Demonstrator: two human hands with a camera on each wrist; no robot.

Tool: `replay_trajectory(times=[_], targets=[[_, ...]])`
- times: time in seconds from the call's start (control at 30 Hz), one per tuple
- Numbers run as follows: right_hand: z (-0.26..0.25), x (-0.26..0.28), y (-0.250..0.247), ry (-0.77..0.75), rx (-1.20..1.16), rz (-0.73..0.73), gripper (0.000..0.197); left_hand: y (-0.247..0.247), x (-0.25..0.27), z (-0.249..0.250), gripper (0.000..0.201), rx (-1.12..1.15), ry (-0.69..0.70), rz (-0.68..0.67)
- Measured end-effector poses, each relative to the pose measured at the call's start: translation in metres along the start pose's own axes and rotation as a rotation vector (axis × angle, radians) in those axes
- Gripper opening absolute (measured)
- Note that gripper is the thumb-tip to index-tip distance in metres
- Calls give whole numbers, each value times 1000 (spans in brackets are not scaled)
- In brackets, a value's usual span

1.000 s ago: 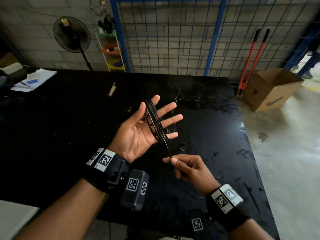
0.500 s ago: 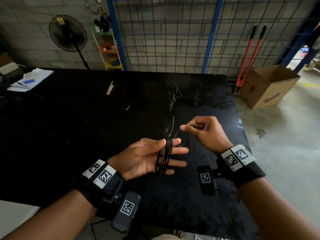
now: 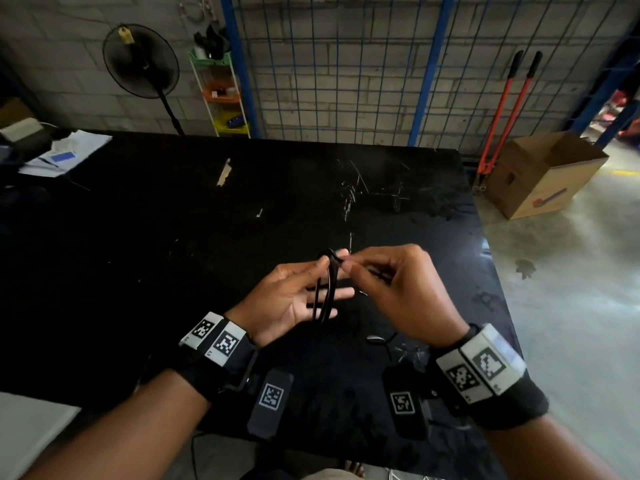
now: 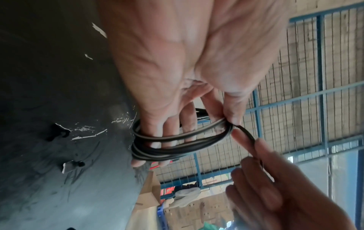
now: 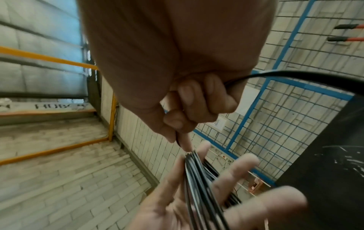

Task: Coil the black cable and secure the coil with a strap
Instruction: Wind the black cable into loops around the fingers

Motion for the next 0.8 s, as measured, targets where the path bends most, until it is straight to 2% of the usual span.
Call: replay_trajectory(times=[0.17,0.43,0.63,0.8], targets=[[4,17,16,26,-187,25,21,0,-7,12,40,125,90,-18],[29,31,33,156,-564,-81,23,0,-10,40,44,456,228,-176],[50,43,51,312,-644,-206,25,-1,-10,54,42,521,295,-258],[77,43,61,388,-553,-284,23,4,-5,56,42,578,239,-407]])
Point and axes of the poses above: each hand's wrist, its own x-axis away from the middle knuckle, its own y-axis out of the palm, z = x × y, the point moved 2 cm from there along -x, towards the middle knuckle, and after that the axes turned 11 degrees about x, right-handed, at the moved point
